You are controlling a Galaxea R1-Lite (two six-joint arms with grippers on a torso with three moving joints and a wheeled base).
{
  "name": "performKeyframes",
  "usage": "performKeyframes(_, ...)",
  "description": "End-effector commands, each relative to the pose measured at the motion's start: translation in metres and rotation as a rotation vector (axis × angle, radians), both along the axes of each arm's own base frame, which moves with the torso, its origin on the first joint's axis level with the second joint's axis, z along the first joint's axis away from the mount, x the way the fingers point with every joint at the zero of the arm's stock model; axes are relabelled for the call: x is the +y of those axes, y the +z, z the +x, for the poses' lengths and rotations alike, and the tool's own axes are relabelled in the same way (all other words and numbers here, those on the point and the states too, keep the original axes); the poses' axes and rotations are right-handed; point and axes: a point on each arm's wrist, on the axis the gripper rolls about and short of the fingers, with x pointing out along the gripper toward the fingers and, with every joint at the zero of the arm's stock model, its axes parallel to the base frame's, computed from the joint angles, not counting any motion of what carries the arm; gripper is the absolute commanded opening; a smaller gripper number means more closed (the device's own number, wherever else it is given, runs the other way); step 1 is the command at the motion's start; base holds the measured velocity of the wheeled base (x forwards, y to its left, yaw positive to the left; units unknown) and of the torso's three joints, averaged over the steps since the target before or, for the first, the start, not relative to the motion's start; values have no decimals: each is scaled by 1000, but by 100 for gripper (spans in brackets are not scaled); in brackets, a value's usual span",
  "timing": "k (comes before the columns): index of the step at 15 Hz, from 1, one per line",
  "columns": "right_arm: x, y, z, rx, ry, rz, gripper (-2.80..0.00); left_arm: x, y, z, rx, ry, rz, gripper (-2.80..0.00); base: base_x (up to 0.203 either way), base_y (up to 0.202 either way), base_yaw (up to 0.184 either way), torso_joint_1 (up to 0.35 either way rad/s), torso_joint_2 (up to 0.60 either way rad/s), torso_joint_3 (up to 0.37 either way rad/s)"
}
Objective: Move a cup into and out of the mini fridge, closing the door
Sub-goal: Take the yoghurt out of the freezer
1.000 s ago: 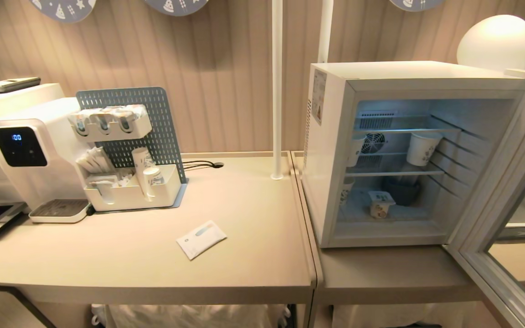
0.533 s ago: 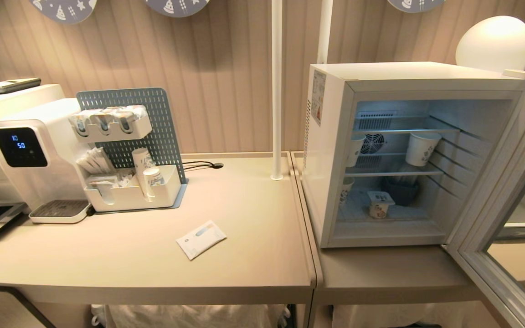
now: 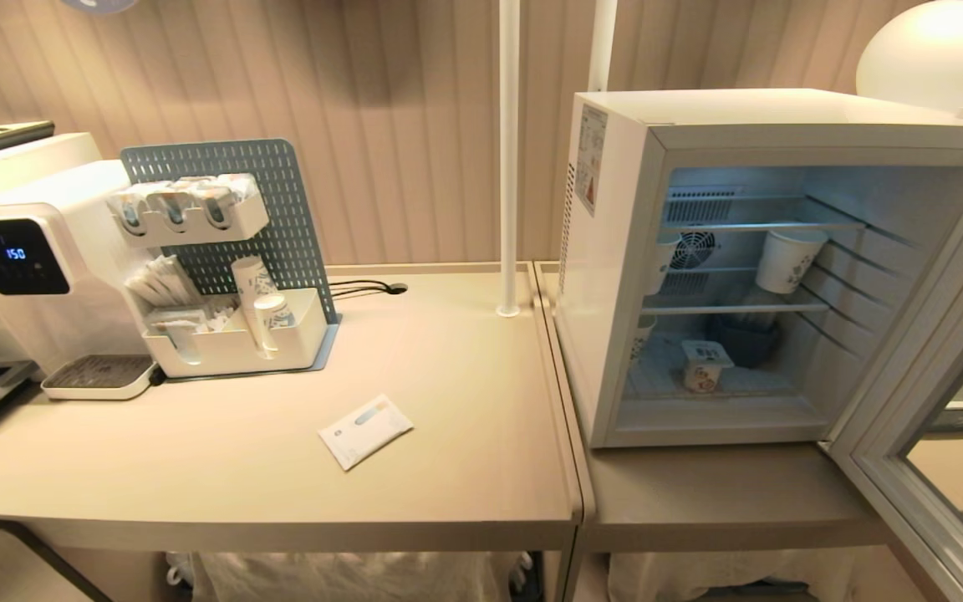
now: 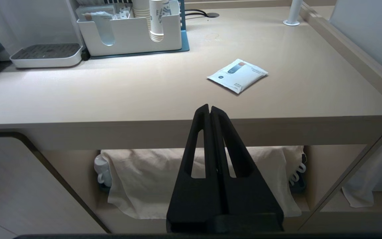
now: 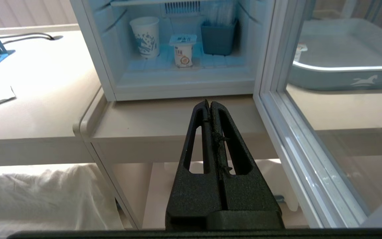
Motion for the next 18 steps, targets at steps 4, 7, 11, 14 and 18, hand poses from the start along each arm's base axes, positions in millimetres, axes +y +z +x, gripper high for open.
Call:
performKeyframes(4, 0, 0, 0, 1, 1, 2, -280, 0, 0, 0, 1, 0, 0, -280, 0, 0, 0, 2, 1, -199)
performKeyframes(7, 0, 0, -1, 17, -2, -4, -280, 0, 0, 0, 1, 0, -1, -280, 0, 0, 0, 3, 3, -138)
performKeyframes(11, 0, 43, -16, -70, 0, -10, -280, 0, 0, 0, 1, 0, -1, -280, 0, 0, 0, 2, 0, -12)
performKeyframes(14, 0, 93, -8, -1, 11, -25, -280, 0, 0, 0, 1, 0, -1, -280, 0, 0, 0, 0, 0, 0)
performKeyframes(18, 0, 125, 47, 226, 26, -56, -280, 0, 0, 0, 3, 0, -3, -280, 0, 0, 0, 0, 0, 0)
